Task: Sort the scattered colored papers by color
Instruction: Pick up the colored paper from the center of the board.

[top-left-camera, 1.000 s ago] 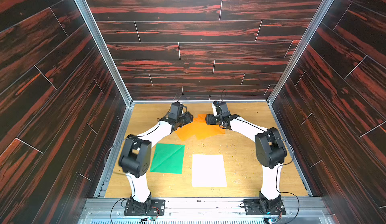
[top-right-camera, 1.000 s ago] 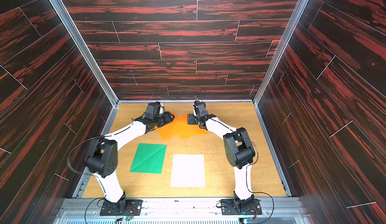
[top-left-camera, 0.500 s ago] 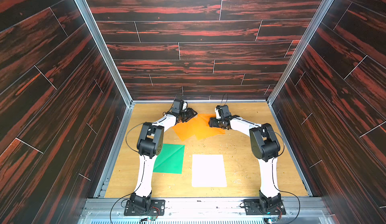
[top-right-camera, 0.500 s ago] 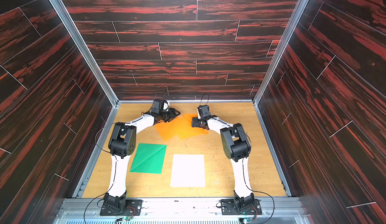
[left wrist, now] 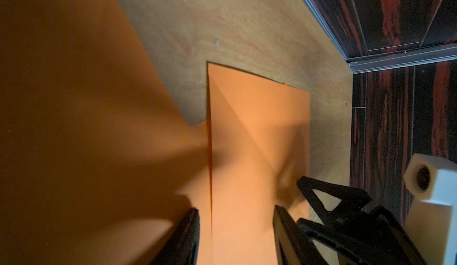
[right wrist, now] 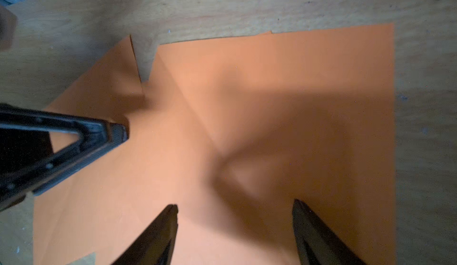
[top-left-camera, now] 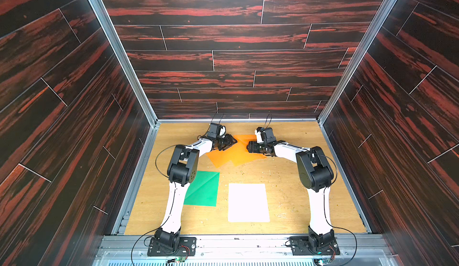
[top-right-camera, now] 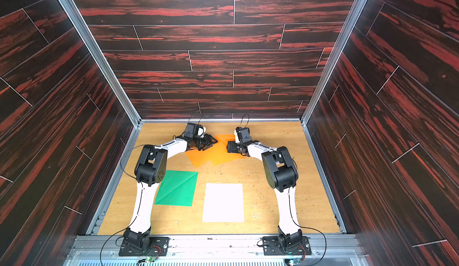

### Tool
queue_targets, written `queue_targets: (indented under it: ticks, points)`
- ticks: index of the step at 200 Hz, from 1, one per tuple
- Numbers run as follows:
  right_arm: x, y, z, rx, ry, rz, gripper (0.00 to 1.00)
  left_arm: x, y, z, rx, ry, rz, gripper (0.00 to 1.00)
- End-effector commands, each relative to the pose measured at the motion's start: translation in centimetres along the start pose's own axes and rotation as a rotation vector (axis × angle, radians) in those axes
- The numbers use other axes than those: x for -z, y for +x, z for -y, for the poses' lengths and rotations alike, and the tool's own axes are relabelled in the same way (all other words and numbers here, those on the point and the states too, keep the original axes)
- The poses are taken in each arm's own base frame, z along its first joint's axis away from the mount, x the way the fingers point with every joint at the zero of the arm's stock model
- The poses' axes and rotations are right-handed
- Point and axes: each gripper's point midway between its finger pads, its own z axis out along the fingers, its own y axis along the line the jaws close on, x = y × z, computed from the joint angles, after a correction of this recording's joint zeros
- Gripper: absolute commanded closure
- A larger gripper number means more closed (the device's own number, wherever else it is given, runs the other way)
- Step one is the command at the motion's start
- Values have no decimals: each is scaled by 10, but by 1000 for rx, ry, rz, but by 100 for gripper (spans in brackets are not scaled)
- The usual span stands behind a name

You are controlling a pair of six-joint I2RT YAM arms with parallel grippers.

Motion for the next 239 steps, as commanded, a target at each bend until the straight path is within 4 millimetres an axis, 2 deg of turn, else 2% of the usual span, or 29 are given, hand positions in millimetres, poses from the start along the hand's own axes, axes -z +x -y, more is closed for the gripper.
queue_targets:
  ticks: [1,37,79,140,187,195,212,239]
  points:
    - [-14,70,10,-49,-12,-198,23,4,8,-2,-14,-11,-22,48]
    - [-11,79,10,-44,-21,-208,23,8,13,-11,-25,-56,-33,48]
    - [-12,88,4,-34,-39,-224,23,-4,25,-14,-45,-72,-94,48]
    - [-13,91,0,-19,-44,-233,23,-12,22,12,-45,54,-80,48]
    - [-14,92,-1,-15,-43,-240,22,-5,15,36,-62,147,-46,48]
    - [-14,92,-1,-14,-44,-239,22,-3,14,39,-66,154,-40,53]
    - [-14,92,-1,-15,-47,-242,22,-1,11,42,-68,156,-27,73]
    - [-14,92,-2,-13,-47,-242,22,3,8,45,-72,152,-11,87]
